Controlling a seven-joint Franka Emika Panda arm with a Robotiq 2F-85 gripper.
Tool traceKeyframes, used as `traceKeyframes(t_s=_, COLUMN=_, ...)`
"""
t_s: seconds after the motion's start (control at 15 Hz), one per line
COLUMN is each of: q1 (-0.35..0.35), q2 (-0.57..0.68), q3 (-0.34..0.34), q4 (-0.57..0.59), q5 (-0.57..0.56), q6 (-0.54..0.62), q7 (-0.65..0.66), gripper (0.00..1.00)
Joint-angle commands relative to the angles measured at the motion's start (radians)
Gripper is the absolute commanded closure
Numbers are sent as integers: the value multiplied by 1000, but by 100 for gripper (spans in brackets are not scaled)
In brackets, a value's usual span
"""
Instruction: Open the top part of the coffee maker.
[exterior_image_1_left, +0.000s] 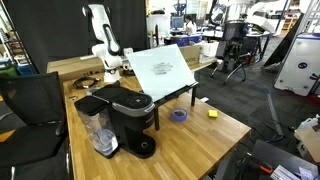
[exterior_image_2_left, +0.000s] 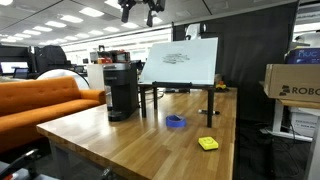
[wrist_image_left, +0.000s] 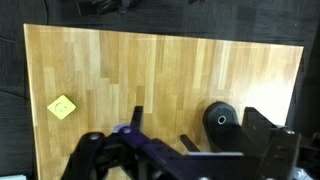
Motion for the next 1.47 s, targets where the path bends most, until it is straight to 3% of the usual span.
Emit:
traceKeyframes(t_s=0.0, q1=-35, q2=6, q3=18, q4=-61, q5=57, q6=-40, q7=1, gripper=0)
traceKeyframes(t_s=0.33, q1=-89, q2=15, q3=56, q4=-151, q5=61, q6=-20, q7=223, gripper=0)
traceKeyframes(t_s=0.87, q1=-138, q2=55, q3=152, q4=-176, q5=67, q6=9, q7=665, gripper=0)
traceKeyframes(t_s=1.13, q1=-131, q2=72, q3=180, q4=-206, q5=82, q6=148, q7=769, gripper=0)
traceKeyframes(t_s=1.4, q1=-114, q2=74, q3=208, q4=-266, q5=96, q6=373, q7=761, gripper=0)
